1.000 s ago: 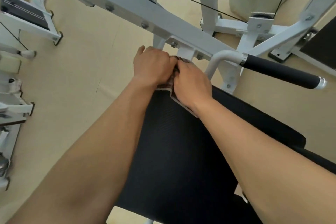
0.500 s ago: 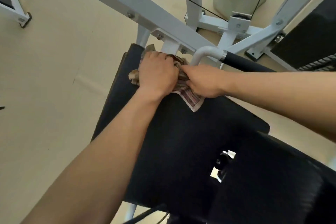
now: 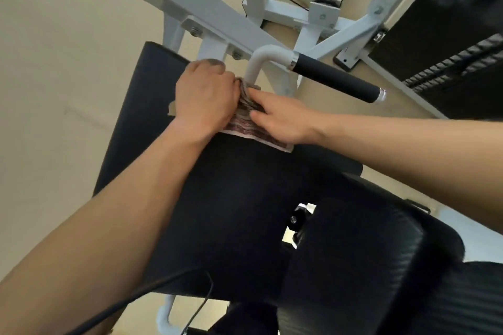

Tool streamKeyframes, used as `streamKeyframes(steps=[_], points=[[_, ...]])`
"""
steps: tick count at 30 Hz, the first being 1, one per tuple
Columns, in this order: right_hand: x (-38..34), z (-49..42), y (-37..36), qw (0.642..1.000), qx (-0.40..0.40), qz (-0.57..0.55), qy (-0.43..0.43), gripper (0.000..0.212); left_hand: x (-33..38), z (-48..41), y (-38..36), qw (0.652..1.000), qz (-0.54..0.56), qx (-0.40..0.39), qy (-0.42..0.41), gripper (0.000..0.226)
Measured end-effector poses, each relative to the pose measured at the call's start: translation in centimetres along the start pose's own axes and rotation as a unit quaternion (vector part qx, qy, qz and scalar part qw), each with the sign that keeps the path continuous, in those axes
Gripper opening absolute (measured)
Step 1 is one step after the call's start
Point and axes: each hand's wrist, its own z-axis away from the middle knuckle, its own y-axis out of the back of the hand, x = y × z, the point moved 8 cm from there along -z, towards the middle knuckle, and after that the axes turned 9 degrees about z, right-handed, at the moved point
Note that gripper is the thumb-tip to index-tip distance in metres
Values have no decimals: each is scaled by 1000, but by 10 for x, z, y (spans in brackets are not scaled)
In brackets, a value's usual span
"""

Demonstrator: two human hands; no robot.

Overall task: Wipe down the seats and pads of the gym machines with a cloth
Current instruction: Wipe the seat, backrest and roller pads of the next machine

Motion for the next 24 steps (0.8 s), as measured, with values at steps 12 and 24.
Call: streamKeyframes(steps=[12, 24], points=[[162, 117, -45, 962, -135, -52, -230, 38, 192, -1, -63, 952, 34, -225, -203, 32], [194, 152, -89, 765, 85, -428, -473, 26, 245, -19, -115, 842, 153, -477, -200, 37]])
